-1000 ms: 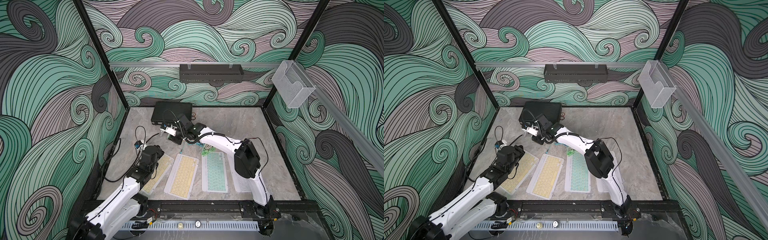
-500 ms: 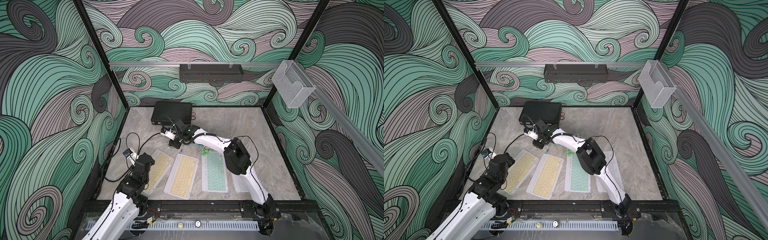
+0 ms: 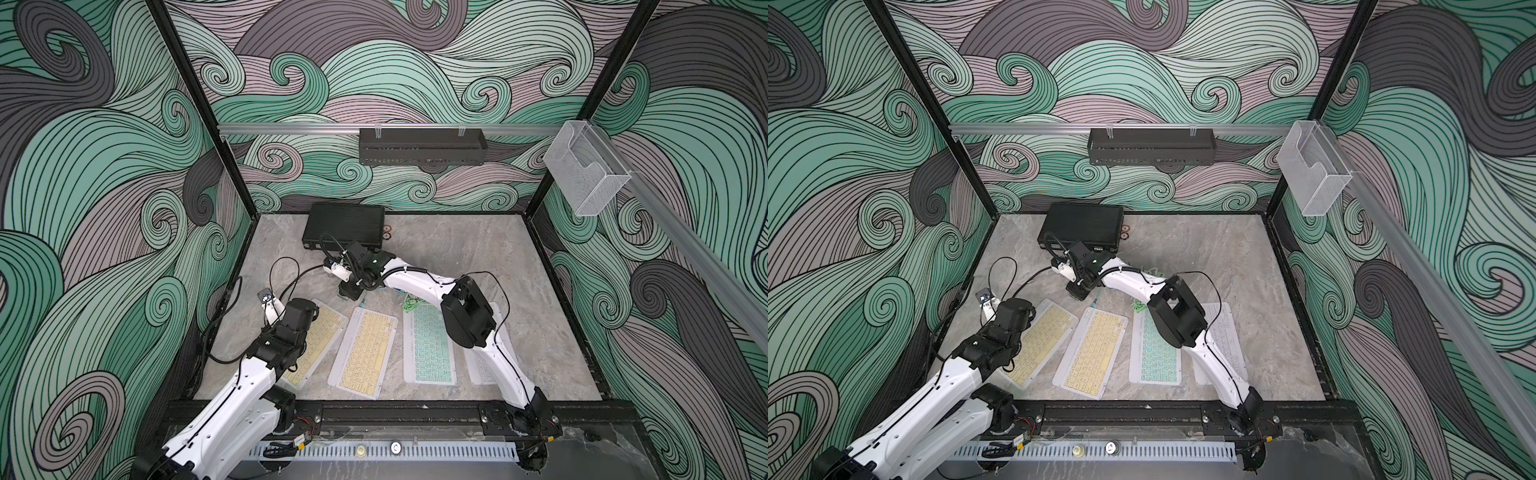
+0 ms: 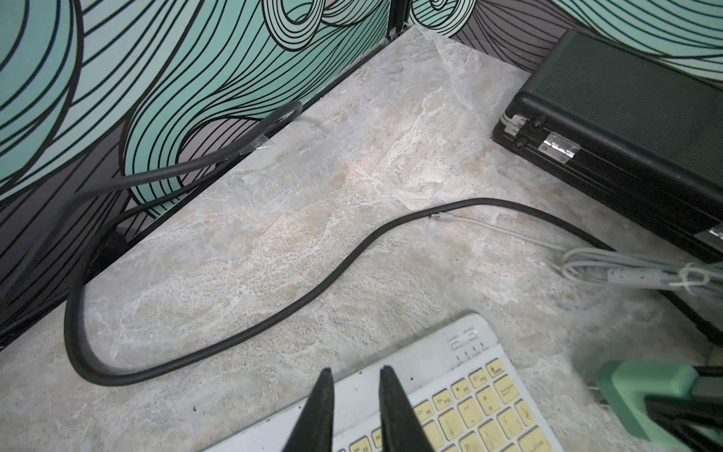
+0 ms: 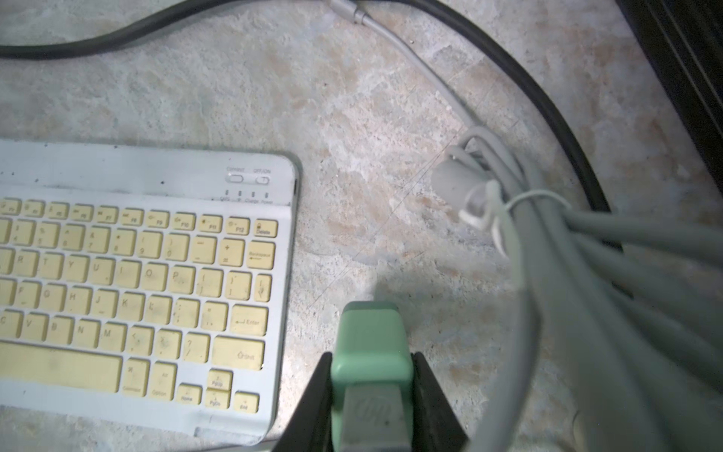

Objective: Unplug the wireless keyboard
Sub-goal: Place the plug at the center of the board.

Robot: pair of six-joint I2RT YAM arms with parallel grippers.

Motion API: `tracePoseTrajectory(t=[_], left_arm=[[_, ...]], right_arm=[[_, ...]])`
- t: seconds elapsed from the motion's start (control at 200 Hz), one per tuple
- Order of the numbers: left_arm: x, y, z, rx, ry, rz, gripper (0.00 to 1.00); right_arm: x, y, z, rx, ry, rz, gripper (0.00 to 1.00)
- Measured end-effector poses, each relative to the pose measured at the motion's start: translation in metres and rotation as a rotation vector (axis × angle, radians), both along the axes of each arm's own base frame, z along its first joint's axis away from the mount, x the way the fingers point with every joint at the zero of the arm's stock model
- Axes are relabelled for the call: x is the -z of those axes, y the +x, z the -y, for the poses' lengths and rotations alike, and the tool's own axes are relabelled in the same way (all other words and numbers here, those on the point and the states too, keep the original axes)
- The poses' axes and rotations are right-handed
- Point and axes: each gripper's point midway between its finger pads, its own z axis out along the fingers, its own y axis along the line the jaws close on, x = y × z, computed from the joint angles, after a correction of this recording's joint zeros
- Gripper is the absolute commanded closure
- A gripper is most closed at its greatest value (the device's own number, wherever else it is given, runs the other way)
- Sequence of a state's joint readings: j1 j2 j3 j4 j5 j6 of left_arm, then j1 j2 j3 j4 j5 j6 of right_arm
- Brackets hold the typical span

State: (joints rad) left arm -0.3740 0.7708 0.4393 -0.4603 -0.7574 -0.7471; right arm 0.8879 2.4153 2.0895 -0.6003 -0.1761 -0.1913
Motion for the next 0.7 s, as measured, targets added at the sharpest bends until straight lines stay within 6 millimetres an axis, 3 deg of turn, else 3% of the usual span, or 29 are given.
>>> tracePoseTrajectory(t=[0.255, 0.42, 0.7], left_arm=[[-0.002, -0.001, -0.001, -0.003, -0.003, 0.01, 0.74], [-0.01, -0.002, -0.002, -0.003, -0.021, 0.055, 0.73], [-0.012, -0.004, -0.003, -0.004, -0.029, 0.074, 0.72]], right_arm=[[0.003, 0.008, -0.001, 0.047, -0.011, -0.013, 0.6], [0.003, 0.015, 0.006, 0.098, -0.013, -0.029, 0.4], [-0.023, 0.04, 0.003, 0.153, 0.038, 0.004, 0.38]])
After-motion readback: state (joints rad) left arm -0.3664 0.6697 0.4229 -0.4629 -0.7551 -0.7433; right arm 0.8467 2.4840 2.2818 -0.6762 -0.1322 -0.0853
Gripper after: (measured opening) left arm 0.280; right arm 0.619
